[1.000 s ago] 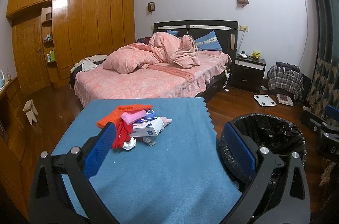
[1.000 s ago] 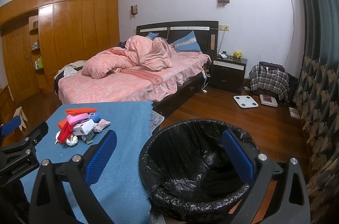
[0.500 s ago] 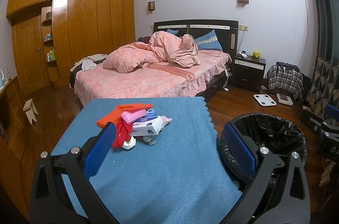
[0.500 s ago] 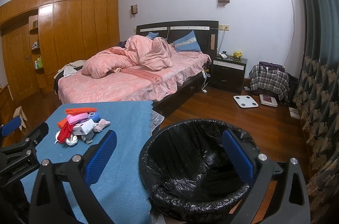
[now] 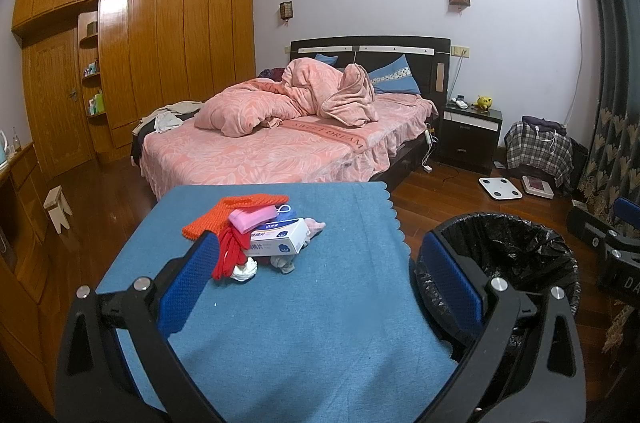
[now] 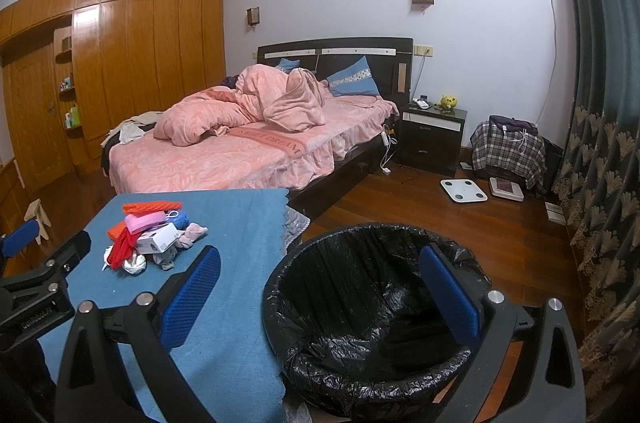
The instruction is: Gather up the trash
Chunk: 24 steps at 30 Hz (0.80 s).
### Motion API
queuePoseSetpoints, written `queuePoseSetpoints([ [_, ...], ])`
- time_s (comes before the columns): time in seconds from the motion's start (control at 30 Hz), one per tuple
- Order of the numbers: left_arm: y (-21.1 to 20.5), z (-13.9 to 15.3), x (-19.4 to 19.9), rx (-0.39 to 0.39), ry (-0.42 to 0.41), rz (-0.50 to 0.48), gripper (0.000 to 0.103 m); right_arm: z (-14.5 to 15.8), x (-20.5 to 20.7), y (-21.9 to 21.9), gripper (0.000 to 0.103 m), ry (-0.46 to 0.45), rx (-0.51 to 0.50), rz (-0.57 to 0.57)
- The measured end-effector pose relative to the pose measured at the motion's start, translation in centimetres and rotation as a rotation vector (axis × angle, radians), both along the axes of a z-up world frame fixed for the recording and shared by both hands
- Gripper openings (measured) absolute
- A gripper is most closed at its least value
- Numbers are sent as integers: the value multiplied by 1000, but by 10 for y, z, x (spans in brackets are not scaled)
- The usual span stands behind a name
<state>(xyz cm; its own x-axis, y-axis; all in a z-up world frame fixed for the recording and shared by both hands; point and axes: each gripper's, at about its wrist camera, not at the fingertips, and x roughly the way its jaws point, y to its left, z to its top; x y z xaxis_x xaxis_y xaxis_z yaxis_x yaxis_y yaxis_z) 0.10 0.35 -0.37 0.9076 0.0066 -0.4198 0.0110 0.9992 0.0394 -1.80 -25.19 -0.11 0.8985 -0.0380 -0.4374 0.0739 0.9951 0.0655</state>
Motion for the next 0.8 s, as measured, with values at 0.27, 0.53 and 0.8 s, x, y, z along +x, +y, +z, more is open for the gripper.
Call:
queuePoseSetpoints([
  [0.27, 0, 0, 0, 0, 2, 0, 98, 1, 1, -3, 97, 0, 0, 1],
  [0.53, 0, 0, 0, -1, 4, -1, 98, 0, 2, 0, 97, 2, 0, 2],
  [0.8, 4, -25, 1, -4, 8, 4, 98, -5, 4, 2, 97, 2, 0, 2],
])
